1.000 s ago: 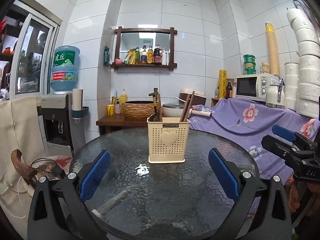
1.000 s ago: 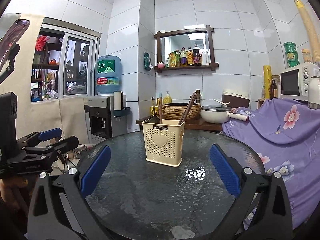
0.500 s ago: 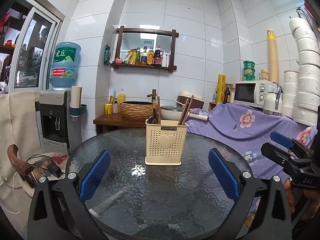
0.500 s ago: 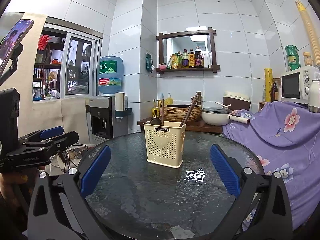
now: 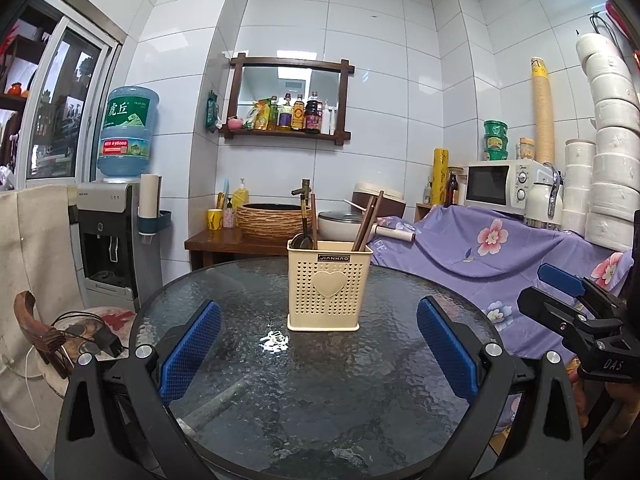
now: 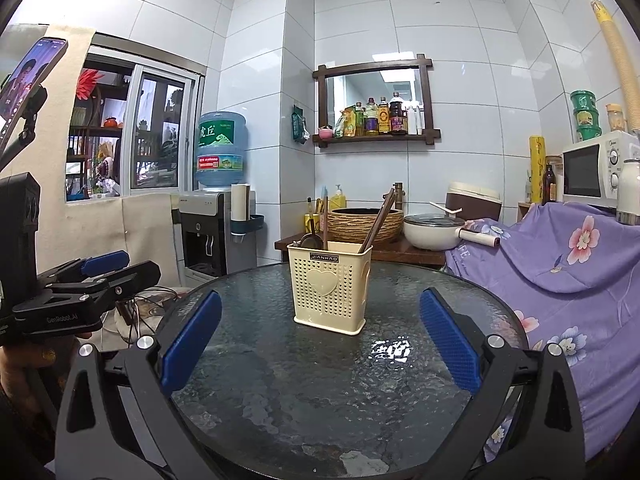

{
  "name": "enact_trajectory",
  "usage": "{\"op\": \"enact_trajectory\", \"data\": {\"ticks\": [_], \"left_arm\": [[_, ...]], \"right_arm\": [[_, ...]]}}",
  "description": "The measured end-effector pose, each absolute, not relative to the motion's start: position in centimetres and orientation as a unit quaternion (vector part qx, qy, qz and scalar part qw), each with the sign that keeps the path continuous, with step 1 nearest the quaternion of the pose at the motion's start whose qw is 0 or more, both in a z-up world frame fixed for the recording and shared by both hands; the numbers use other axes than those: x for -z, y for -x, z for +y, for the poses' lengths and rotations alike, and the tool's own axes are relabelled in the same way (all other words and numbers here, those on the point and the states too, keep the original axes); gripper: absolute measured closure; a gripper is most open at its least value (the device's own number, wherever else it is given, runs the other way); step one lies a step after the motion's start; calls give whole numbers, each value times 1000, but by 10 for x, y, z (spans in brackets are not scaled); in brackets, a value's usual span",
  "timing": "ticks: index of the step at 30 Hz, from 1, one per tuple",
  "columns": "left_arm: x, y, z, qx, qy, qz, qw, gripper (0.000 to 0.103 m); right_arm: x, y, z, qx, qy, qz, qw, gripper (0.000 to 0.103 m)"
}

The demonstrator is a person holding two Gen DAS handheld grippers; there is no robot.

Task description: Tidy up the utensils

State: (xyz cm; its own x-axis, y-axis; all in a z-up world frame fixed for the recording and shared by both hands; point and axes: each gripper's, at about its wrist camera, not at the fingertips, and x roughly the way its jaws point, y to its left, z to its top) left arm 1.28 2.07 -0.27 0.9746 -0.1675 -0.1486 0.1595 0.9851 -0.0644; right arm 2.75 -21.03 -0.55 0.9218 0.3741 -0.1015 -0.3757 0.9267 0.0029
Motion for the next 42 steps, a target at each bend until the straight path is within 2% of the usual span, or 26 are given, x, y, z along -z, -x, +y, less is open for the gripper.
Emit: {"op": "enact_trajectory", "data": {"ticks": [42], "left_arm": [[5,-13,18,59,20,74,995,7]], "right_arm": [[11,-29,-207,-194,12,56,979,6]]}}
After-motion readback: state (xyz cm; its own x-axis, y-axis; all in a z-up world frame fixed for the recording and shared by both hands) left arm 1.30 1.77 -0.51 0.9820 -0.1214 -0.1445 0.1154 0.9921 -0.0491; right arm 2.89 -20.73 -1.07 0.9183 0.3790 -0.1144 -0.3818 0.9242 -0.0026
